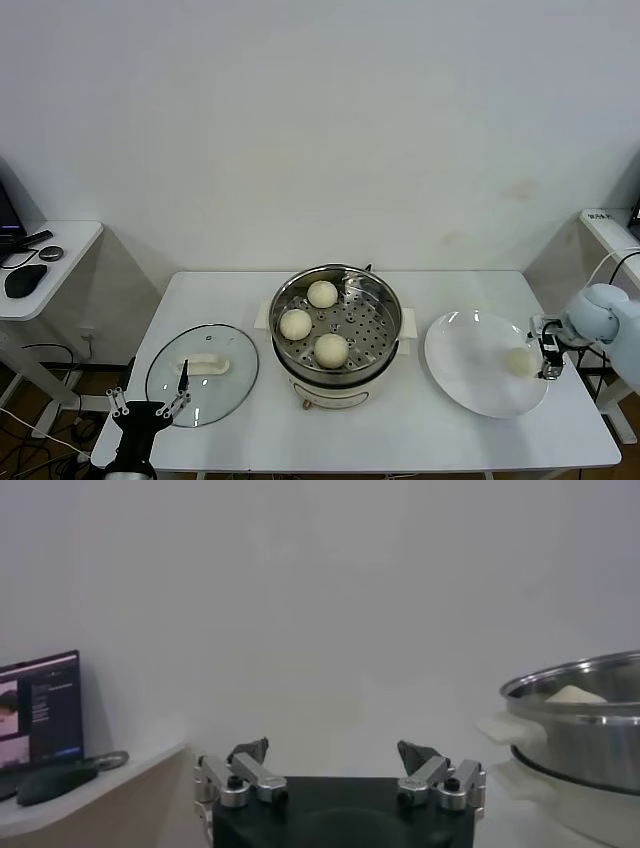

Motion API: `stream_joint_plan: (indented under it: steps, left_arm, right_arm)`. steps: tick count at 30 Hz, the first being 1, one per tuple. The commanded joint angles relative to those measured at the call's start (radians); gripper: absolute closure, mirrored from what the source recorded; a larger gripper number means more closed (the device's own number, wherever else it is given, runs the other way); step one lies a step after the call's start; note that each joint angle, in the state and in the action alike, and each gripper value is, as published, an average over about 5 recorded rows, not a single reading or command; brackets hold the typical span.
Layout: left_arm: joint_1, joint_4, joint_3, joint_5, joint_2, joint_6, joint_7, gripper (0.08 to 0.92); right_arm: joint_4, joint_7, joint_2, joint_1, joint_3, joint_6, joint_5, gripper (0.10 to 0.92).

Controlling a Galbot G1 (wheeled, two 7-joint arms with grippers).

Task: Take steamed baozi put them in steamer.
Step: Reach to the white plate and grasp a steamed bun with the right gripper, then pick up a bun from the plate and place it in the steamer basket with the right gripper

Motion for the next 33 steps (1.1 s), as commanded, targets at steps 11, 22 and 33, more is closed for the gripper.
stream_joint_plan:
  steps: [11,22,33]
  left_arm:
    - [0.004,0.000,-0.003,0.000,-0.001,-0.003,0.000,0.177]
    - [0.009,-0.006,0.001,0.001,-0.003,-0.009,0.000,0.177]
    - [-0.001,-0.009,0.017,0.002,0.000,-0.009,0.001,0.177]
  right_arm:
    - [-0.057,-0.004,0.057,-0.020,0.022,-0.011,-0.032,0.350]
    - [-0.018,-0.006,0.036,0.025,-0.006,-0.034,0.002,0.520]
    - [0.263,-0.004,-0.096,0.435,-0.312,-0.206,0.329,0.637]
